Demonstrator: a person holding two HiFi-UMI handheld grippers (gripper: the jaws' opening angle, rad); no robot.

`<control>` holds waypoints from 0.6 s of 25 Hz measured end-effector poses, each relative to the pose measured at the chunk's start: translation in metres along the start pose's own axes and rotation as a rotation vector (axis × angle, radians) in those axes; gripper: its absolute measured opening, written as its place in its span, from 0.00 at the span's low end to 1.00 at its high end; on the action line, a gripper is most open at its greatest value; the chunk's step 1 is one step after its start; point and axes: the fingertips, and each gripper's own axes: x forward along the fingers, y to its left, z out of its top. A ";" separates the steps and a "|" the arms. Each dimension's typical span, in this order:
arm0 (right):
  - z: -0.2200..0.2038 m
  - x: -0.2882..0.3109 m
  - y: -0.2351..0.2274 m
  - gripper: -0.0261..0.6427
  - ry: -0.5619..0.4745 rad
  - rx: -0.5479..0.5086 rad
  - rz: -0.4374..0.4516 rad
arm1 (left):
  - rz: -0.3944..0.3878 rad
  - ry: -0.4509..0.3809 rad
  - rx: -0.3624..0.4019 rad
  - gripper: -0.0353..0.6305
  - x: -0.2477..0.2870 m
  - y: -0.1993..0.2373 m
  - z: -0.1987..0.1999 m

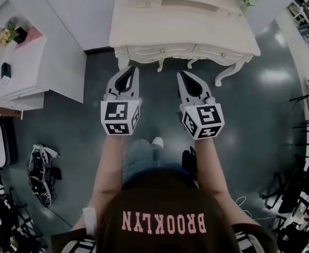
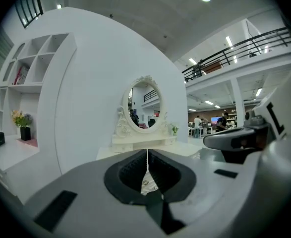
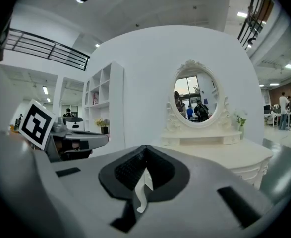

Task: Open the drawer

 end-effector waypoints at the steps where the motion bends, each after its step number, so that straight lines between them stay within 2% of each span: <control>1: -0.003 0.005 -0.004 0.04 0.006 0.014 0.003 | 0.003 0.008 -0.005 0.07 0.006 0.003 -0.003; 7: -0.036 0.039 -0.022 0.04 0.075 0.061 -0.003 | 0.002 0.068 -0.019 0.07 0.039 0.016 -0.026; 15: -0.077 0.103 -0.038 0.04 0.175 0.048 -0.004 | -0.024 0.163 -0.036 0.07 0.086 0.043 -0.059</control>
